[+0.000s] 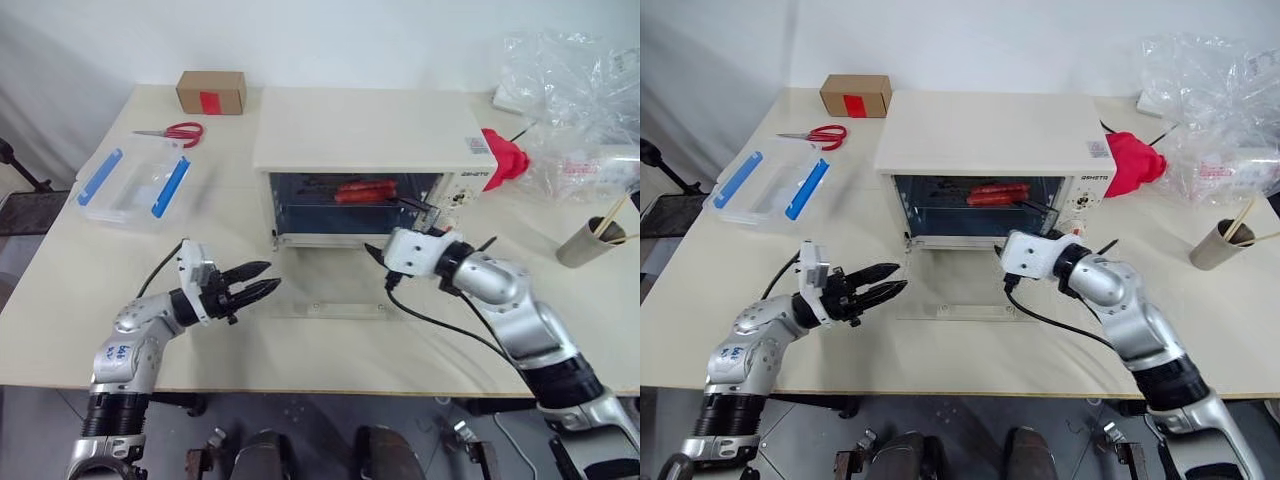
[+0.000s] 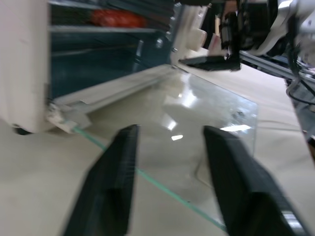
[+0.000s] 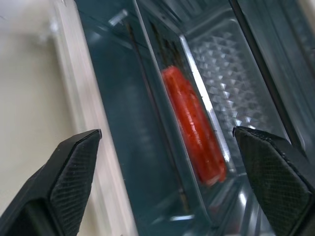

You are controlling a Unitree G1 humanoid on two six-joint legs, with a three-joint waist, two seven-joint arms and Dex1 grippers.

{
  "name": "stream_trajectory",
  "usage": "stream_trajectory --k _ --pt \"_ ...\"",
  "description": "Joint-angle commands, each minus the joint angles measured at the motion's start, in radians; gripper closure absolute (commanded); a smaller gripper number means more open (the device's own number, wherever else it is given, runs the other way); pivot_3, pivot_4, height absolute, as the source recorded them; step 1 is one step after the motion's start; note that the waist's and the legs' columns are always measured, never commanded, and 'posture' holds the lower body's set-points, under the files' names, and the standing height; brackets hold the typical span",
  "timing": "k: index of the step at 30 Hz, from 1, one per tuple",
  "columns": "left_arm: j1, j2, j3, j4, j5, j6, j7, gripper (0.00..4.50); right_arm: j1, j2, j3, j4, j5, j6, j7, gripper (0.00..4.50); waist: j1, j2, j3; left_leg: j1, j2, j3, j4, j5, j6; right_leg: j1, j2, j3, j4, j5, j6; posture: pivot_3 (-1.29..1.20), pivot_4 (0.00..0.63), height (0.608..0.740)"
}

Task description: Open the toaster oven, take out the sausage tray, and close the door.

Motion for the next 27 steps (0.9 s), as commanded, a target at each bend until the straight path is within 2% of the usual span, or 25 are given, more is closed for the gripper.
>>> stream_trajectory --k 1,2,5,14,27 --pt "0.035 0.018 0.042 -0.082 -0.051 -0.001 -0.008 0.75 -0.057 0.026 0.023 0.074 -0.095 -0.032 -0.082 0.0 -0.007 0.0 0.0 0.0 0.0 0.0 0.0 0.0 0.0 0.0 0.0 0.0 0.0 0.0 0.0 0.0 0.15 0.74" --pt "0.043 0.015 0.053 -0.087 -0.055 -0.005 0.006 0.75 -0.083 0.028 0.045 0.1 -0.145 -0.059 -0.113 0.0 -0.01 0.0 0.0 0.0 0.0 0.0 0.0 0.0 0.0 0.0 0.0 0.0 0.0 0.0 0.0 0.0 0.15 0.74" --pt "0.055 0.009 0.062 -0.097 -0.058 -0.003 0.03 0.72 -0.122 0.035 0.083 0.144 -0.226 -0.096 -0.162 0.63 -0.015 0.0 0.0 0.0 0.0 0.0 0.0 0.0 0.0 0.0 0.0 0.0 0.0 0.0 0.0 0.0 0.15 0.74" --pt "0.051 0.0 0.052 -0.112 -0.072 0.006 0.053 0.72 -0.165 0.041 0.089 0.241 -0.274 -0.14 -0.182 3.62 -0.015 0.0 0.0 0.0 0.0 0.0 0.0 0.0 0.0 0.0 0.0 0.0 0.0 0.0 0.0 0.0 0.15 0.74" --pt "0.059 0.004 0.057 -0.126 -0.085 0.015 0.069 0.72 -0.211 0.087 0.098 0.31 -0.295 -0.122 -0.152 3.62 -0.018 0.0 0.0 0.0 0.001 0.0 -0.001 0.0 0.0 0.0 0.0 0.0 0.0 0.0 0.0 0.0 0.15 0.74"
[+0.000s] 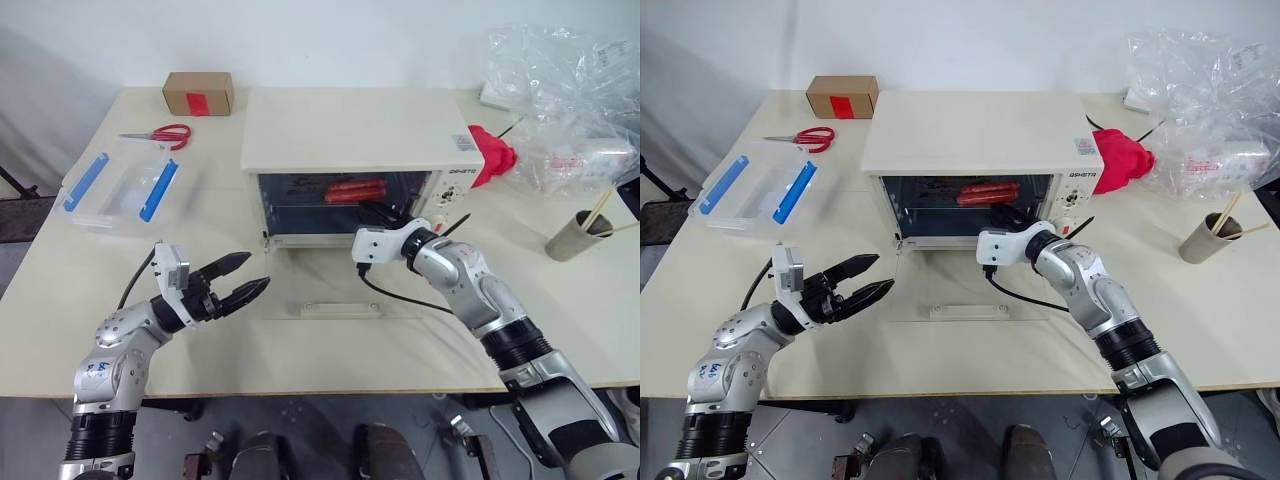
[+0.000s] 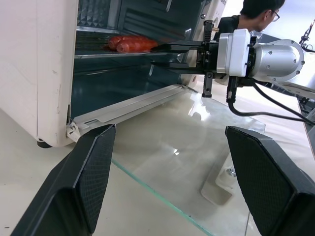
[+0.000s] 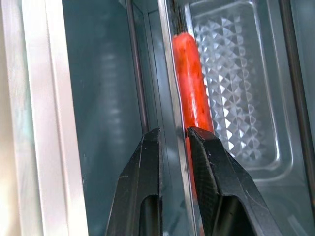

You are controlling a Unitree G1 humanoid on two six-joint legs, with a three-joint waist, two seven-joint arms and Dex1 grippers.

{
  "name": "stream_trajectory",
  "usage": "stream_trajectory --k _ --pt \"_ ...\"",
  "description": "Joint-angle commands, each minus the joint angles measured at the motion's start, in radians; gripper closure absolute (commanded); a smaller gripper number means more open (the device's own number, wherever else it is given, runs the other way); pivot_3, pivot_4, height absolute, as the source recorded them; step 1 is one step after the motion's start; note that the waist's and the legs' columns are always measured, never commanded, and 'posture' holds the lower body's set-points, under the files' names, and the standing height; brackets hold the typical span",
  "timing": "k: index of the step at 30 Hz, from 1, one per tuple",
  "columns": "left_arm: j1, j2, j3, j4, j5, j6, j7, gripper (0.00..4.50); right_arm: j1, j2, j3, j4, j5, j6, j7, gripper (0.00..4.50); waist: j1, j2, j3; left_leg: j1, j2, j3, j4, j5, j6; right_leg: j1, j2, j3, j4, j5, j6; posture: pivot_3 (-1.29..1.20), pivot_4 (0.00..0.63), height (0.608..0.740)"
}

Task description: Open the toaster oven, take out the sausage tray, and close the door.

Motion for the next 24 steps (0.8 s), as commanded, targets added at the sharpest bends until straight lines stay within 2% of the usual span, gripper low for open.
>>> stream_trajectory --k 1,9,13,24 --pt "0.005 0.004 0.014 -0.044 -0.023 -0.004 0.004 0.72 -0.04 0.011 0.007 0.014 -0.011 0.0 0.0 3.62 0.0 0.0 0.0 0.0 0.0 0.0 0.0 0.0 0.0 0.0 0.0 0.0 0.0 0.0 0.0 0.0 0.15 0.74" --pt "0.002 0.0 0.012 -0.039 -0.018 -0.013 0.008 0.72 -0.12 0.055 0.036 0.104 -0.047 0.005 -0.035 3.62 -0.012 0.0 0.0 0.0 0.0 0.0 0.0 0.0 0.0 0.0 0.0 0.0 0.001 0.0 0.0 0.0 0.15 0.74" --pt "0.0 -0.005 0.012 -0.041 -0.018 -0.016 0.014 0.72 -0.143 0.066 0.043 0.13 -0.067 0.011 -0.047 4.48 -0.017 0.0 0.0 0.0 0.0 -0.001 0.0 0.0 0.0 0.0 0.0 0.0 0.001 0.0 0.0 0.0 0.15 0.74" --pt "-0.027 -0.029 0.03 -0.031 -0.047 -0.001 0.047 0.72 -0.168 0.046 0.035 0.084 -0.059 -0.047 -0.04 4.48 -0.02 0.0 0.0 0.0 0.0 -0.001 -0.001 0.0 0.0 0.0 0.0 0.0 0.001 0.0 0.0 0.0 0.15 0.74"
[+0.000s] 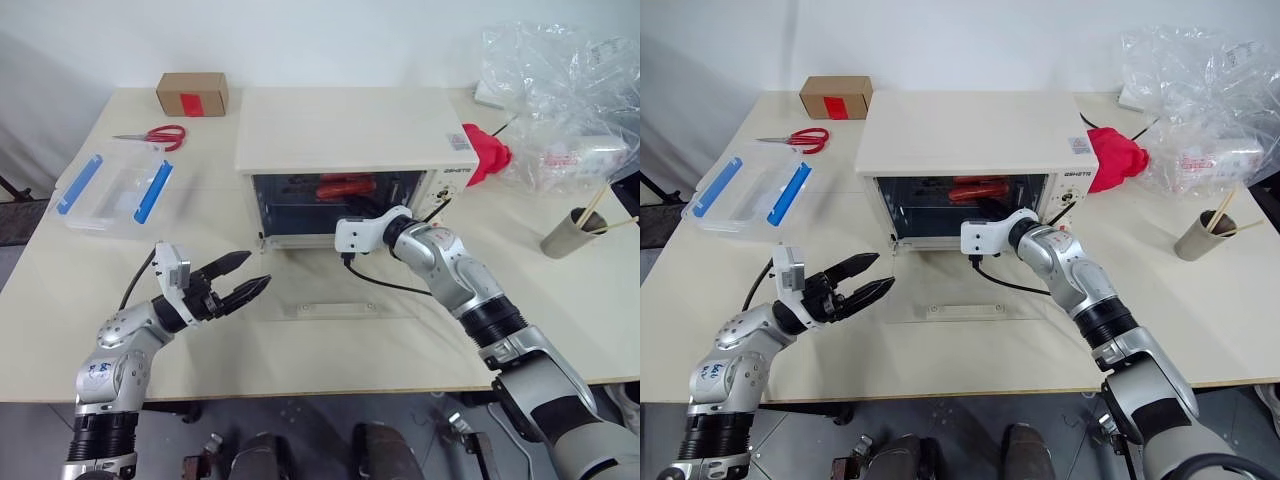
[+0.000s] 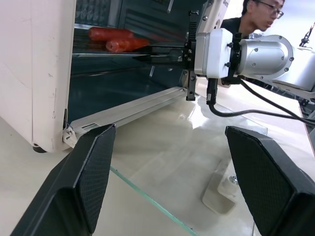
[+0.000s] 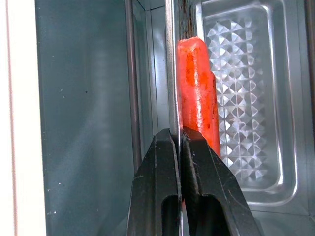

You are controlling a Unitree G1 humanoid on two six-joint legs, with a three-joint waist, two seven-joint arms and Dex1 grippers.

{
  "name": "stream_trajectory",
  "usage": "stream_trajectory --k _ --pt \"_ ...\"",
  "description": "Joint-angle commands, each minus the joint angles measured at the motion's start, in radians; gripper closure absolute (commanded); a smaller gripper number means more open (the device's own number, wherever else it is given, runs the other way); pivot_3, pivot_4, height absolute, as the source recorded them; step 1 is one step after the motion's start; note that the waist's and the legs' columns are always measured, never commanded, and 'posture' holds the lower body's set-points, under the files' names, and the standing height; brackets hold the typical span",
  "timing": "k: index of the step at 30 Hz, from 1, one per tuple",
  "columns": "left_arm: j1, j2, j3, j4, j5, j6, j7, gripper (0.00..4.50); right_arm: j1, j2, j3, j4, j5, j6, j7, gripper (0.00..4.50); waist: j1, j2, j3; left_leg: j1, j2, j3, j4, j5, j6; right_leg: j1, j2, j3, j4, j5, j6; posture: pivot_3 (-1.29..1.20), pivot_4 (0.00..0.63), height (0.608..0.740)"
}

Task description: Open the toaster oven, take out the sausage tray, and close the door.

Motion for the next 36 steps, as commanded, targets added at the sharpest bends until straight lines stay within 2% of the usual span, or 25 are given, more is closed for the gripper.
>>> stream_trajectory --k 1,5,14,21,27,36 --pt "-0.048 -0.014 0.033 -0.026 -0.057 0.008 0.024 0.72 -0.045 -0.02 -0.022 -0.069 0.033 -0.061 0.009 4.48 0.002 0.0 0.0 0.0 0.0 0.0 0.0 0.0 0.0 0.0 0.0 0.0 0.0 0.0 0.0 0.0 0.15 0.74" --pt "-0.119 -0.016 0.035 -0.017 -0.077 0.024 0.04 0.72 -0.01 -0.076 -0.033 -0.174 0.082 -0.09 0.118 4.48 0.002 0.001 0.001 0.0 0.0 0.0 0.0 0.0 0.0 0.0 0.0 0.0 -0.001 0.0 0.0 0.0 0.15 0.74" --pt "-0.194 0.017 0.051 0.007 -0.101 0.048 0.021 0.72 0.13 -0.155 -0.09 -0.431 0.156 -0.058 0.237 4.48 0.002 0.002 0.002 -0.001 -0.001 0.0 -0.005 0.0 0.0 -0.003 0.0 -0.001 -0.001 0.0 0.0 0.0 0.15 0.74" --pt "-0.114 0.107 0.088 -0.001 -0.108 0.075 -0.047 0.72 0.372 -0.258 -0.156 -0.623 0.19 -0.092 0.27 4.48 0.008 0.002 0.002 -0.001 -0.001 0.0 -0.005 0.0 0.0 -0.003 0.0 -0.001 -0.002 0.0 0.0 0.0 0.15 0.74" --pt "-0.027 0.162 0.118 -0.021 -0.134 0.109 -0.093 0.72 0.542 -0.293 -0.227 -0.752 0.209 -0.112 0.253 4.48 0.034 0.001 0.002 -0.001 -0.001 0.0 -0.002 0.0 0.0 0.0 0.0 0.0 -0.003 0.0 0.0 0.0 0.15 0.74" --pt "0.005 0.14 0.097 -0.065 -0.17 0.191 -0.067 0.72 0.74 -0.328 -0.34 -0.905 0.246 -0.16 0.254 4.48 0.031 0.001 0.002 0.0 -0.001 0.0 0.001 0.0 0.0 0.0 0.0 0.0 -0.003 0.0 0.0 0.0 0.15 0.74"
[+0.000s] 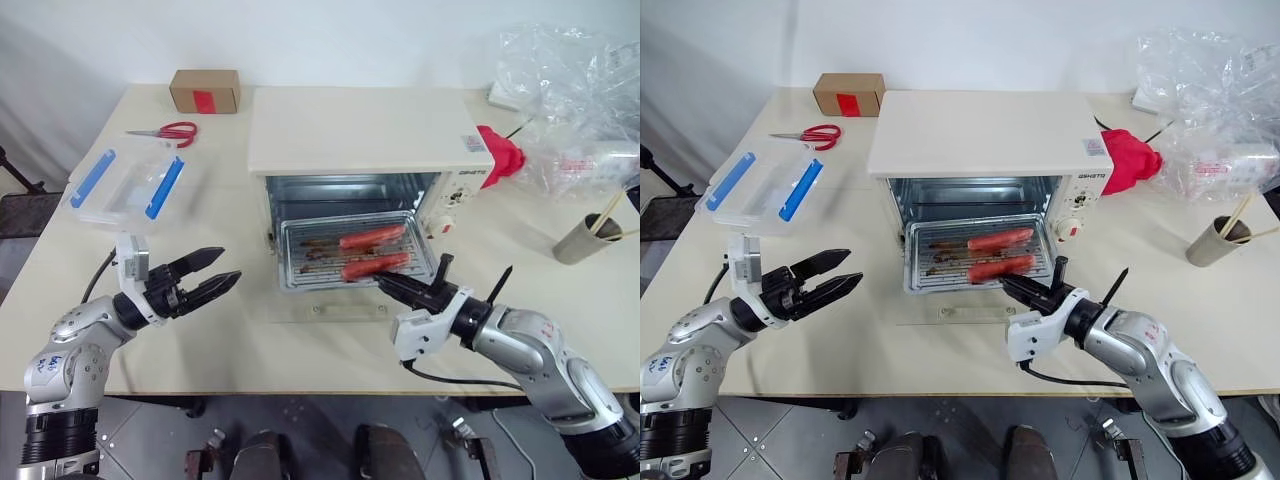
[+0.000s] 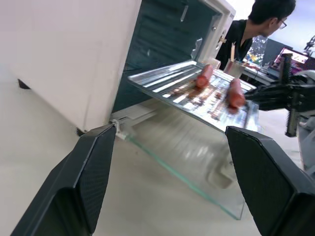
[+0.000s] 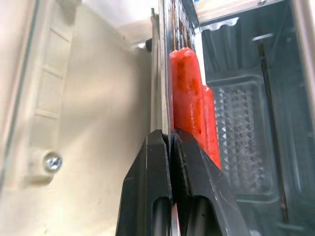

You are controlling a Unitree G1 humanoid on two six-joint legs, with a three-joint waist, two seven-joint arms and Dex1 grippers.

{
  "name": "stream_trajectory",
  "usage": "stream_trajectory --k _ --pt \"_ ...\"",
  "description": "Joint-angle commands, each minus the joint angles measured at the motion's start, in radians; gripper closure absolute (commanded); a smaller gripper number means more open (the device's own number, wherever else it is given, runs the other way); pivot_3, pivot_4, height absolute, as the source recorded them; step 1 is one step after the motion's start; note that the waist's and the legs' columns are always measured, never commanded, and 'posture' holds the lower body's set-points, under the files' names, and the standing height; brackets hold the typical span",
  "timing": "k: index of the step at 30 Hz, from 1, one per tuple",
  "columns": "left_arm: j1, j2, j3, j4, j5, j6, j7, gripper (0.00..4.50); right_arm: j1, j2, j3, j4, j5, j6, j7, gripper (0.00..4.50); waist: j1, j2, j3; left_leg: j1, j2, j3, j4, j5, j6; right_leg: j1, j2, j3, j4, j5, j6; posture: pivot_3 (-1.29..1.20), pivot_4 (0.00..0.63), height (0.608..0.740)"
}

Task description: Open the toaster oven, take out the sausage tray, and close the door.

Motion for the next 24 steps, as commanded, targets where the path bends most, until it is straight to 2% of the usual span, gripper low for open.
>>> stream_trajectory --k 1,4,7,10,11,12,13,16,18,22,24 --pt "0.008 0.006 -0.008 -0.061 -0.061 0.076 0.012 0.72 0.036 -0.021 -0.06 -0.078 0.034 -0.016 0.008 4.48 0.0 0.0 0.0 0.001 0.0 0.0 0.0 0.0 0.0 0.001 0.0 0.0 0.0 0.0 0.0 0.0 0.15 0.74" --pt "0.01 0.017 -0.008 -0.097 -0.123 0.202 0.066 0.72 0.063 -0.029 -0.076 -0.091 0.038 -0.024 0.016 4.48 -0.001 0.0 0.0 0.001 0.0 0.0 0.0 0.0 0.0 0.001 0.0 0.0 0.0 0.0 0.0 0.0 0.15 0.74" --pt "-0.015 0.023 0.019 -0.119 -0.246 0.378 0.163 0.72 0.076 -0.041 -0.087 -0.089 0.049 -0.048 0.021 4.48 0.0 0.0 0.0 0.001 0.0 0.0 0.0 0.0 0.0 0.001 0.0 0.001 0.0 0.0 0.0 0.0 0.15 0.74" --pt "-0.094 0.02 0.074 -0.066 -0.509 0.629 0.394 0.72 0.082 -0.068 -0.088 -0.076 0.087 -0.089 0.043 4.48 0.001 -0.001 0.001 0.001 0.001 -0.002 0.001 0.0 0.0 0.002 0.0 0.001 0.001 0.0 0.0 0.0 0.15 0.74" --pt "-0.115 0.05 0.067 -0.039 -0.623 0.724 0.442 0.72 0.079 -0.078 -0.089 -0.069 0.104 -0.105 0.05 4.48 0.001 -0.001 0.001 0.001 0.001 -0.003 0.001 0.0 0.0 0.002 0.0 0.001 0.001 0.0 0.0 0.0 0.15 0.74" --pt "-0.122 0.094 0.033 0.008 -0.804 0.775 0.512 0.72 0.071 -0.084 -0.095 -0.06 0.112 -0.111 0.053 4.48 0.0 -0.002 0.001 0.002 0.001 -0.003 0.001 0.0 0.0 0.003 0.0 0.001 0.001 0.0 0.0 0.0 0.15 0.74" --pt "-0.129 0.112 0.017 0.033 -0.885 0.815 0.606 0.72 0.058 -0.091 -0.102 -0.05 0.12 -0.123 0.053 4.48 -0.001 -0.002 0.001 0.002 0.001 -0.003 0.001 0.0 0.0 0.003 -0.001 0.001 0.001 0.0 0.0 0.0 0.15 0.74" --pt "-0.12 0.149 -0.054 0.045 -1.094 0.777 0.843 0.72 0.025 -0.107 -0.107 -0.025 0.14 -0.157 0.057 4.48 -0.004 -0.002 0.001 0.005 0.004 -0.004 0.0 0.0 0.0 0.004 -0.002 0.004 0.003 0.0 0.0 0.0 0.15 0.74" --pt "-0.115 0.137 -0.098 0.034 -1.215 0.723 0.962 0.72 0.013 -0.113 -0.102 -0.01 0.164 -0.18 0.067 4.48 -0.002 -0.002 0.001 0.005 0.004 -0.004 0.001 0.0 0.0 0.004 -0.002 0.003 0.004 0.0 0.0 0.0 0.15 0.74" --pt "-0.114 0.06 -0.131 -0.003 -1.238 0.679 1.097 0.72 -0.047 -0.117 -0.084 0.032 0.163 -0.216 0.074 4.48 0.0 -0.002 0.001 0.005 0.002 -0.005 0.002 0.0 0.0 0.005 -0.002 0.005 0.003 0.0 0.0 0.0 0.15 0.74" --pt "-0.122 -0.017 -0.108 -0.014 -1.238 0.659 1.123 0.72 -0.066 -0.112 -0.071 0.038 0.174 -0.219 0.085 4.48 0.001 -0.002 0.001 0.004 -0.001 -0.005 0.002 0.0 0.0 0.006 -0.001 0.005 0.002 0.0 0.0 0.0 0.15 0.74"
